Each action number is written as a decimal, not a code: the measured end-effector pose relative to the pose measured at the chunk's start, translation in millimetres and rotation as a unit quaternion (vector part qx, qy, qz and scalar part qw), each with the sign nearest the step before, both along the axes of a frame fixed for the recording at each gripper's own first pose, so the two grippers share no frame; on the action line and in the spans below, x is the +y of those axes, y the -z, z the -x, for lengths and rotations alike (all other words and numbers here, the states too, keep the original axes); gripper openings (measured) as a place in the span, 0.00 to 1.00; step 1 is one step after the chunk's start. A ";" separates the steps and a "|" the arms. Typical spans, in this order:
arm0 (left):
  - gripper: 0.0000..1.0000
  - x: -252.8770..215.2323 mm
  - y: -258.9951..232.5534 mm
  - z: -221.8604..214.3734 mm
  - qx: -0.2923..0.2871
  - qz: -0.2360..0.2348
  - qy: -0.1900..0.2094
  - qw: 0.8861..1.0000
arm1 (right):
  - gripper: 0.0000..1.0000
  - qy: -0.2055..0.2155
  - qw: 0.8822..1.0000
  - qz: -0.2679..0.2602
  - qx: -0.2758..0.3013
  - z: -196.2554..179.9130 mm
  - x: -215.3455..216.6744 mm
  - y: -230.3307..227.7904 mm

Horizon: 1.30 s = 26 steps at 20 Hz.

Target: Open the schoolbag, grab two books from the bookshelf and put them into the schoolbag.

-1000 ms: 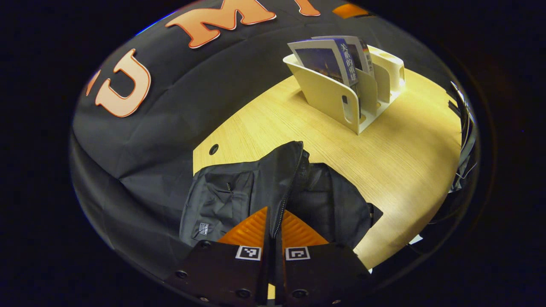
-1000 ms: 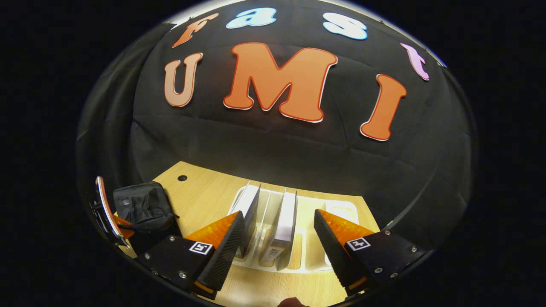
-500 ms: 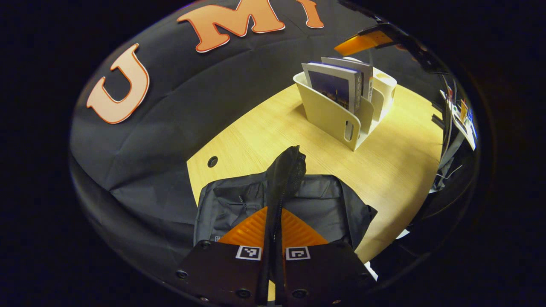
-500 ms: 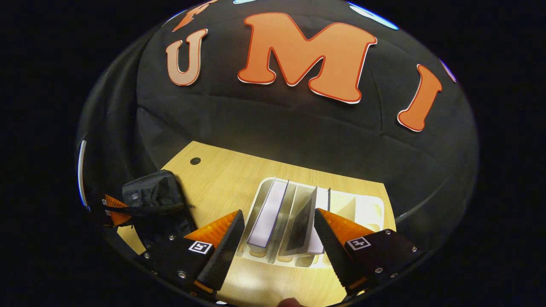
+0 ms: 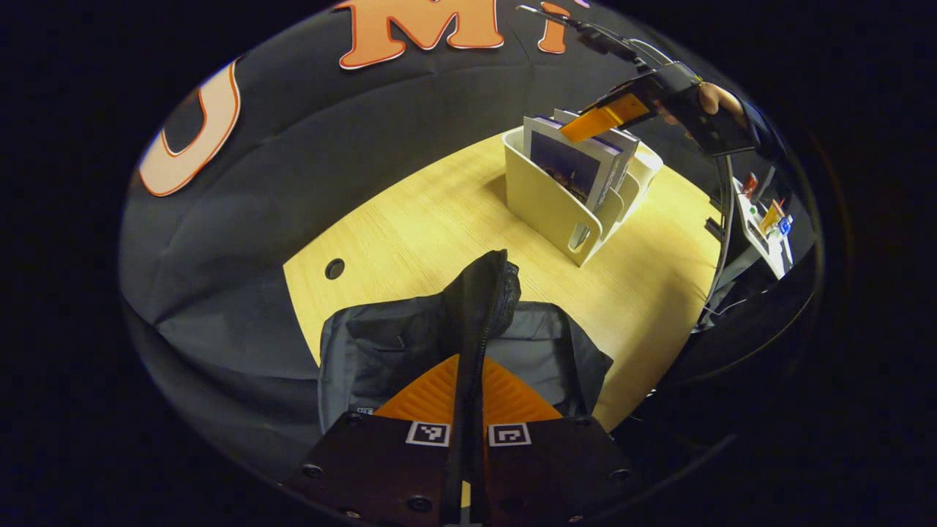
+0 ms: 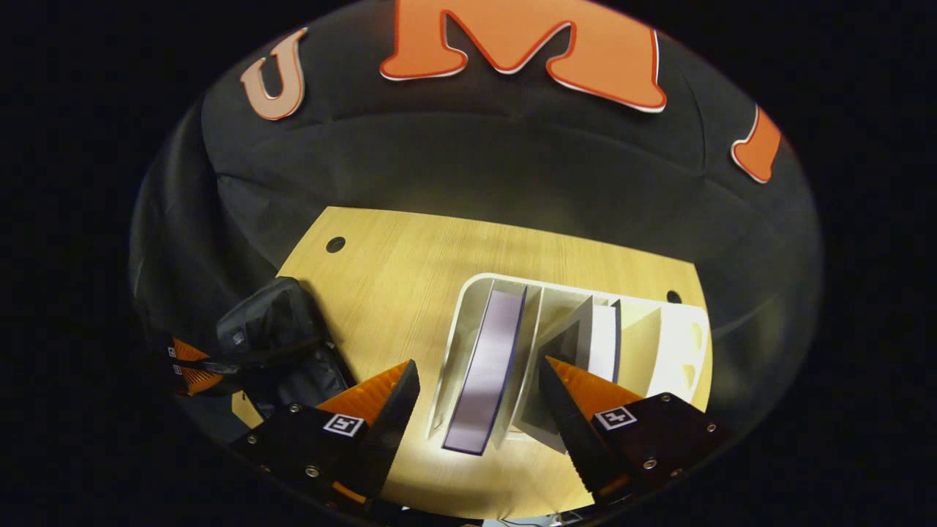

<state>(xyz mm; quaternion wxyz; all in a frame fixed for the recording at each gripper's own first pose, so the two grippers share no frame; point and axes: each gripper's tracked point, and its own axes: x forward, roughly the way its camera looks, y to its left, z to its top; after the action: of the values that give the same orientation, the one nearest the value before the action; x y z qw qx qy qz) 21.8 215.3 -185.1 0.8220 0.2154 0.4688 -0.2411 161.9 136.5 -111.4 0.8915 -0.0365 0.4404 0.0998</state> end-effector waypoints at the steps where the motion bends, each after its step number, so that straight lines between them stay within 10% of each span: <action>1: 0.05 2.6 -0.2 -3.2 0.001 -0.005 0.000 1.000 | 0.99 0.001 1.000 -0.002 0.014 -2.6 0.3 3.2; 7: 0.05 6.0 -2.7 -17.1 0.022 -0.026 0.020 0.999 | 0.89 0.008 0.995 0.019 0.094 -19.1 -3.3 24.0; 18: 0.05 2.8 1.2 -17.6 0.041 -0.015 0.022 0.999 | 0.39 0.060 0.979 0.048 0.187 -16.4 -5.2 62.0; 26: 0.05 1.2 2.7 -14.6 0.041 -0.006 0.048 0.998 | 0.37 0.089 0.983 0.022 0.160 31.0 -18.3 26.9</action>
<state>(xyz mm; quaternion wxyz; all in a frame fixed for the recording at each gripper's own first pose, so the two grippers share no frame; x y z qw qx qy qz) 36.4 216.6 -187.9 0.7884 0.2329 0.4925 -0.2856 131.0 118.2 -138.3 0.8136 -0.0006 0.5812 0.0146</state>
